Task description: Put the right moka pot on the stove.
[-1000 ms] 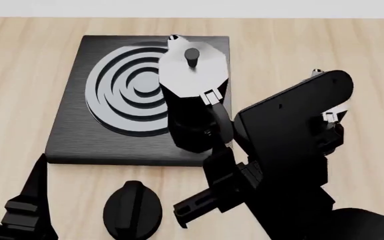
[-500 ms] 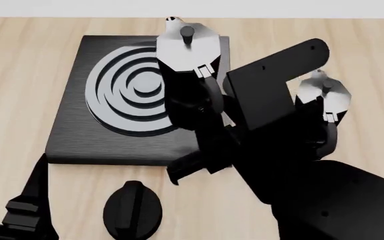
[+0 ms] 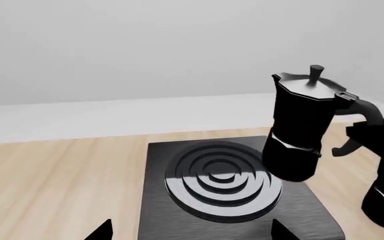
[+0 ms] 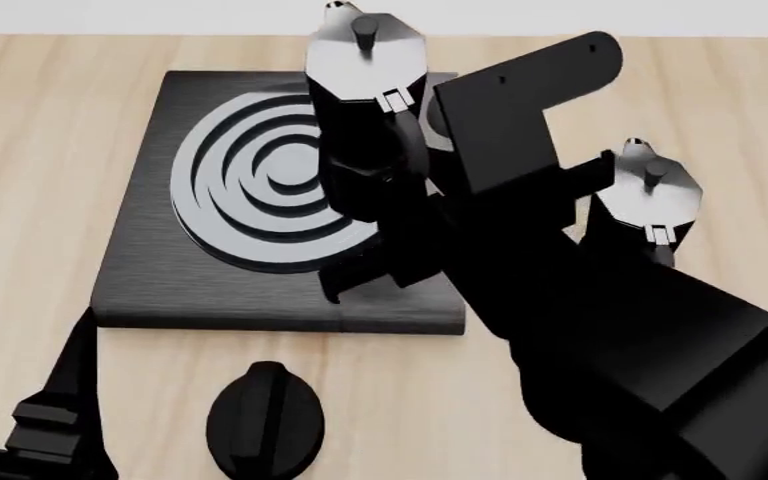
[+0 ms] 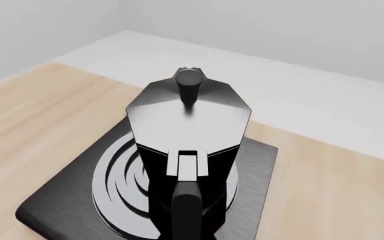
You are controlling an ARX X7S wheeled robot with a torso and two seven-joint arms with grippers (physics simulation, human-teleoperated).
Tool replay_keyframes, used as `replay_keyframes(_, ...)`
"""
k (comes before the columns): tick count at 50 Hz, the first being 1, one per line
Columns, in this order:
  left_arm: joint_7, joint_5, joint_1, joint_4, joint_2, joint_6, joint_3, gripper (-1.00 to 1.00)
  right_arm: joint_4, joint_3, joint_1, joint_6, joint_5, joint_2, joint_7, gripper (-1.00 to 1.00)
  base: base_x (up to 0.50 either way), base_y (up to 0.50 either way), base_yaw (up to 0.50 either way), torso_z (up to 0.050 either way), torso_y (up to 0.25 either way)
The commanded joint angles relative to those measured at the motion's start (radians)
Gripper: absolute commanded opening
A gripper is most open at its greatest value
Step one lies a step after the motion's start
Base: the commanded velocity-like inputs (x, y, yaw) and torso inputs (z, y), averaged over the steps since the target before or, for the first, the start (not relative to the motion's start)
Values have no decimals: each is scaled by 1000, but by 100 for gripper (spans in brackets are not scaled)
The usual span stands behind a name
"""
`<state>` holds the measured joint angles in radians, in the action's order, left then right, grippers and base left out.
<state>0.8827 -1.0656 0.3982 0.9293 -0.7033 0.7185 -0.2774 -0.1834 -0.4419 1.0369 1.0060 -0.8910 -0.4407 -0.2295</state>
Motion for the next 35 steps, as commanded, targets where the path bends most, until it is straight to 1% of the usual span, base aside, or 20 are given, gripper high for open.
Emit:
replay_keyframes(1, 4, -6, 5, 1, -3, -1, -3, 100, 75, -19, 43, -44, 59, 38, 33, -100, 0, 0, 0, 0, 0)
replay_keyframes(13, 6, -7, 5, 0, -5, -7, -4, 100, 133, -40, 64, -75, 81, 70, 54, -100, 0, 0, 0, 0, 1)
replay_keyframes(16, 7, -7, 4, -1, -6, -7, -5, 100, 199, -68, 79, -118, 119, 102, 76, -100, 0, 0, 0, 0, 0)
replay_keyframes(35, 4, 3, 2, -3, -9, -16, -13, 100, 325, -111, 115, -188, 166, 159, 126, -100, 0, 0, 0, 1, 1)
